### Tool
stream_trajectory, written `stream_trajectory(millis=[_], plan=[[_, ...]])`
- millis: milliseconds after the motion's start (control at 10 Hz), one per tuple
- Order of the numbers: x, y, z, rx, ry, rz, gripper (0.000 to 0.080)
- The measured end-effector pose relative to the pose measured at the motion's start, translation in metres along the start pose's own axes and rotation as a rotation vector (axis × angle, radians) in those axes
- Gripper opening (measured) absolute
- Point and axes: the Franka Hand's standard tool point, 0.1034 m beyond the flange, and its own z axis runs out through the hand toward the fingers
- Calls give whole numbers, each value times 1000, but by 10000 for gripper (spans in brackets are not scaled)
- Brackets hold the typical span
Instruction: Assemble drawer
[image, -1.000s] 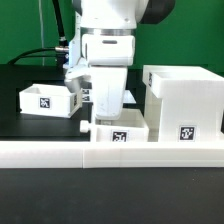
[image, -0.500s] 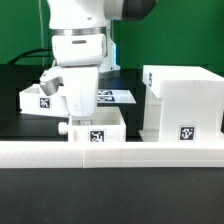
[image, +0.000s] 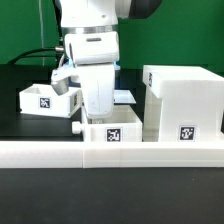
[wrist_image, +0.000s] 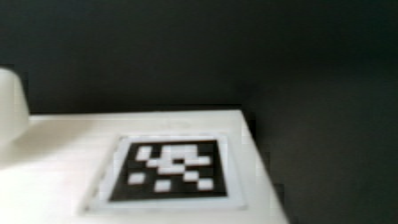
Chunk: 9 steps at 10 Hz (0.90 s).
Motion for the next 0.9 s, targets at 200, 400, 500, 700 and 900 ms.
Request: stream_trajectory(millis=[200, 400, 500, 700, 900], plan=[[-1, 0, 0, -12, -5, -12, 41], [2, 1, 0, -10, -7, 4, 41], [4, 1, 0, -10, -11, 9, 41], [3, 1, 1, -10, -11, 12, 41], [7, 1, 1, -9, -12, 35, 41]])
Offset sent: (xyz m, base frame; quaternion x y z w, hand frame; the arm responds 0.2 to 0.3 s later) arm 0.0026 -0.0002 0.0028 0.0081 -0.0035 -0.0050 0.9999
